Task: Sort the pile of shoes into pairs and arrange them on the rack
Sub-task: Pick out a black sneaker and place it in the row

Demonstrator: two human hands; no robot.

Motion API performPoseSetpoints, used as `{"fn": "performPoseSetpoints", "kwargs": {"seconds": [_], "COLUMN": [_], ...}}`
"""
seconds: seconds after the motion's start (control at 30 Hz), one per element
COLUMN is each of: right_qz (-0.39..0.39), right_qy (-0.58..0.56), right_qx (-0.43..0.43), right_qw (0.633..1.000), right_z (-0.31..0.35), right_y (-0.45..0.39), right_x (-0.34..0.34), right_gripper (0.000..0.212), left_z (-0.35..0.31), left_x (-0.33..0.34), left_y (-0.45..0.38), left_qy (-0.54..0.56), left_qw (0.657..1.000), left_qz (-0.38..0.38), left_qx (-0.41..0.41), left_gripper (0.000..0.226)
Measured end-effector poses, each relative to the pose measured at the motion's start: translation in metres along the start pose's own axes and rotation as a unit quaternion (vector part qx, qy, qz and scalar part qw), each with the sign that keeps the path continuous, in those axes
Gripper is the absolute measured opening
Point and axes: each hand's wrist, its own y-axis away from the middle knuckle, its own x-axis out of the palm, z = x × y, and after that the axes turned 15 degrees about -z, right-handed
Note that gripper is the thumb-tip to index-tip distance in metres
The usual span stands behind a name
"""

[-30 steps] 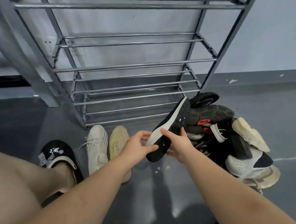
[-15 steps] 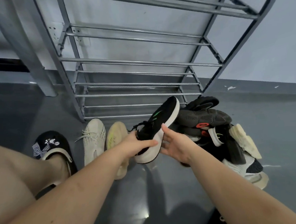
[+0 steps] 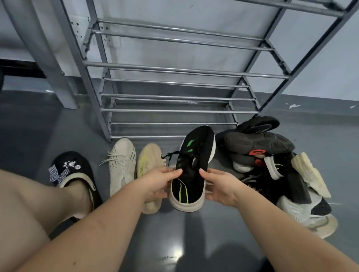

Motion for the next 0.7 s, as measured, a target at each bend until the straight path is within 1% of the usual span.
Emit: {"fn": "performPoseSetpoints", "kwargs": {"seconds": [0.07, 0.13, 0.2, 0.27, 0.33, 0.43, 0.5, 0.63, 0.7], "right_qz": [-0.018, -0.03, -0.039, -0.049, -0.06, -0.072, -0.08, -0.096, -0.104], "right_qy": [0.04, 0.07, 0.076, 0.08, 0.082, 0.087, 0.097, 0.137, 0.154], "right_qx": [0.009, 0.018, 0.027, 0.033, 0.038, 0.046, 0.044, 0.018, 0.004], "right_qw": [0.999, 0.997, 0.996, 0.995, 0.994, 0.993, 0.991, 0.986, 0.983], "right_z": [-0.002, -0.005, -0.008, -0.011, -0.013, -0.015, -0.014, -0.011, -0.01], "right_y": [-0.005, -0.012, -0.019, -0.026, -0.035, -0.05, -0.059, -0.081, -0.093], "right_x": [-0.001, -0.001, 0.001, 0.003, 0.006, 0.011, 0.016, 0.021, 0.023], "right_gripper": [0.022, 0.018, 0.014, 0.012, 0.014, 0.023, 0.027, 0.031, 0.034], "left_z": [0.002, 0.005, 0.01, 0.014, 0.016, 0.018, 0.019, 0.021, 0.021], "left_x": [0.001, 0.002, 0.004, 0.006, 0.007, 0.007, 0.008, 0.011, 0.013], "left_y": [-0.003, -0.006, -0.013, -0.019, -0.026, -0.041, -0.052, -0.069, -0.075], "left_qy": [0.0, -0.004, -0.001, 0.008, -0.003, -0.001, -0.019, -0.015, -0.014], "left_qw": [1.0, 1.0, 0.999, 0.997, 0.996, 0.995, 0.994, 0.989, 0.988], "left_qz": [-0.011, -0.013, -0.018, -0.031, -0.048, -0.068, -0.088, -0.116, -0.119], "left_qx": [-0.005, -0.022, -0.047, -0.068, -0.071, -0.07, -0.069, -0.088, -0.095], "left_gripper": [0.012, 0.02, 0.029, 0.03, 0.028, 0.031, 0.034, 0.04, 0.039]}}
